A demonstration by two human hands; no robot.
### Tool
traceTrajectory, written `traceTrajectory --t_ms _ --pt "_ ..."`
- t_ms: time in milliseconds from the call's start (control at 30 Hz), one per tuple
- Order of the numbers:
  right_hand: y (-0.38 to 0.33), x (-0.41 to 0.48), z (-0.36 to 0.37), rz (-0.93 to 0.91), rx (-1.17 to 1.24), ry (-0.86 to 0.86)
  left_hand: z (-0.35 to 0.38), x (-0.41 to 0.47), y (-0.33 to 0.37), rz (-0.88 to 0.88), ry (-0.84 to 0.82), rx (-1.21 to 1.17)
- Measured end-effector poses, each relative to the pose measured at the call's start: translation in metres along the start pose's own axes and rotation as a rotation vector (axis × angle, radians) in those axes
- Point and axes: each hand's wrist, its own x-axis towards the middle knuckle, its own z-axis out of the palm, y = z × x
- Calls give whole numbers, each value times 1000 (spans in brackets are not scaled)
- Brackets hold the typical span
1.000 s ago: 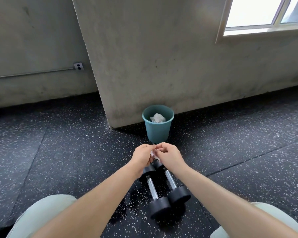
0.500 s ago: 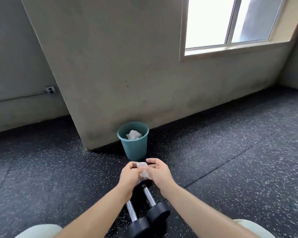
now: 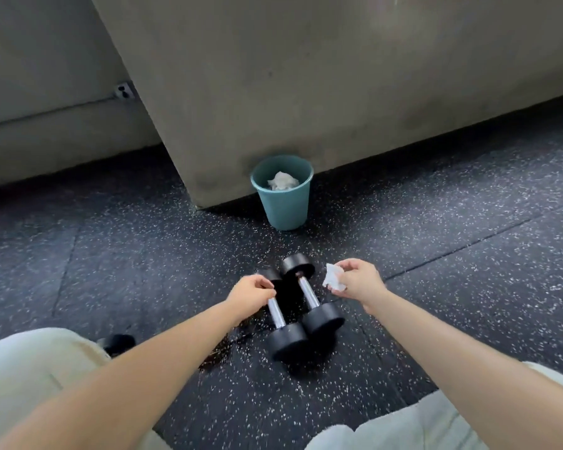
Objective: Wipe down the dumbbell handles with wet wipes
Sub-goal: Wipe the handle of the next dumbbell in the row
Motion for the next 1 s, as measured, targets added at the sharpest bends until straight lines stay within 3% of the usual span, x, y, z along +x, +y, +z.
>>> traceTrajectory --t_ms 167,400,667,867,1000 --pt "19 13 22 -71 -313 41 2 -6 -62 -51 -8 205" --pt "22 34 87 -301 -667 -70 27 -1 -106 64 -97 404" --pt "54 74 150 -520 -1027 -127 57 25 -139 155 -170 418" --pt "79 106 178 -776 -1320 -151 67 35 -151 222 -69 426" --pt "104 123 192 -742 -1308 -175 71 41 -151 235 -54 453"
